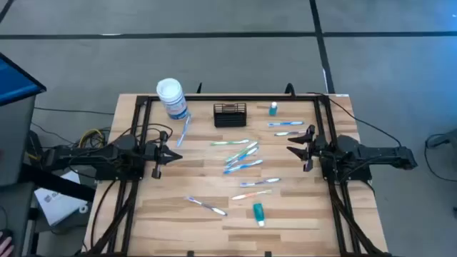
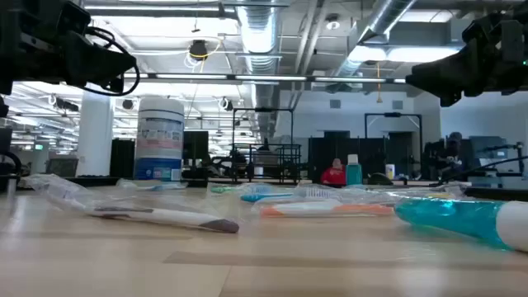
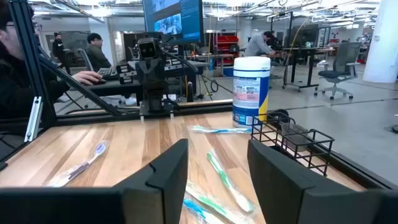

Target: Pick & Place toothbrushing station

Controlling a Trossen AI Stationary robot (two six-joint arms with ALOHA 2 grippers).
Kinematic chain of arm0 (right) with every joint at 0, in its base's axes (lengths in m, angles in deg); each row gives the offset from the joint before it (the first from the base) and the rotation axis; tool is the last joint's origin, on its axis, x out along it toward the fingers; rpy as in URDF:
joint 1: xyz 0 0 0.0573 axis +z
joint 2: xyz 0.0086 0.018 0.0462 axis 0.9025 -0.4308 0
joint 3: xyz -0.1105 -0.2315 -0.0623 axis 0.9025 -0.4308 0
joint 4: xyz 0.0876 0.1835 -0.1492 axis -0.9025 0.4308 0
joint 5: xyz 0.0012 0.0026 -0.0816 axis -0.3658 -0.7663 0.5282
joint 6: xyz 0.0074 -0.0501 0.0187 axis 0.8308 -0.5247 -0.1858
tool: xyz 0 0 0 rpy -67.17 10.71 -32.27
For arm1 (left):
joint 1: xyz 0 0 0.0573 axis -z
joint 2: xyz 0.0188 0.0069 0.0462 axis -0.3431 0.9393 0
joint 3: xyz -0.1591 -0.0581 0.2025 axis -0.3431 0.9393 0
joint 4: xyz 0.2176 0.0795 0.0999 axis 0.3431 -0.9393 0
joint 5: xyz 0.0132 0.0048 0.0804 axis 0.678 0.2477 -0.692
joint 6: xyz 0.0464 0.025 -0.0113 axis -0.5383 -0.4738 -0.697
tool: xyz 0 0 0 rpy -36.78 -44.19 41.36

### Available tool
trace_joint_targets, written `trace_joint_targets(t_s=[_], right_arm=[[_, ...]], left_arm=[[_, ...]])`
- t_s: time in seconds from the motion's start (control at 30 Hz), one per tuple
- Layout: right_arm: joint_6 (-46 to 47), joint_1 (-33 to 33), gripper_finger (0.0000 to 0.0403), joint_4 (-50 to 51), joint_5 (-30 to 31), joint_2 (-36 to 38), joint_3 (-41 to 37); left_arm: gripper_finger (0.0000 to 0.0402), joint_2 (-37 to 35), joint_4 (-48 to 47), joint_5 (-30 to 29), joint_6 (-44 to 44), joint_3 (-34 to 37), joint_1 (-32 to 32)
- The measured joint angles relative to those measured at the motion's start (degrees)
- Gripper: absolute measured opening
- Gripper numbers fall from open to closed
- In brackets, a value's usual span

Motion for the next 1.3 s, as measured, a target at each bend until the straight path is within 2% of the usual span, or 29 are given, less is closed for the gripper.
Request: trace_joint_targets(t_s=[0.6, 0.8, 1.03, 1.17, 1.3], right_arm=[[0.1, 0.0, 0.0135, 0.0, 0.1, 0.0, 0.0], [4.9, 0.0, 0.012, -0.1, 8.7, 0.0, 0.4], [7.6, -2.2, 0.0102, 10.6, 13.8, -0.1, 3.9], [10.0, -5.8, 0.0095, 17.9, 13.9, -1.8, 6.7], [10.6, -9.3, 0.0093, 20.9, 13.5, -5.0, 8.6]], left_arm=[[0.0001, 0.0, 0.0, 0.0, 0.2, 0.0, 0.0], [0.0001, 0.0, 0.2, 0.0, 0.2, 0.0, 0.0], [0.0001, 0.0, 0.9, 0.0, 0.2, 0.0, 0.0], [0.0001, 0.0, 1.0, 0.0, -0.3, 0.0, 0.0], [0.0001, 0.0, 1.3, 0.0, -0.3, 0.0, 0.0]])
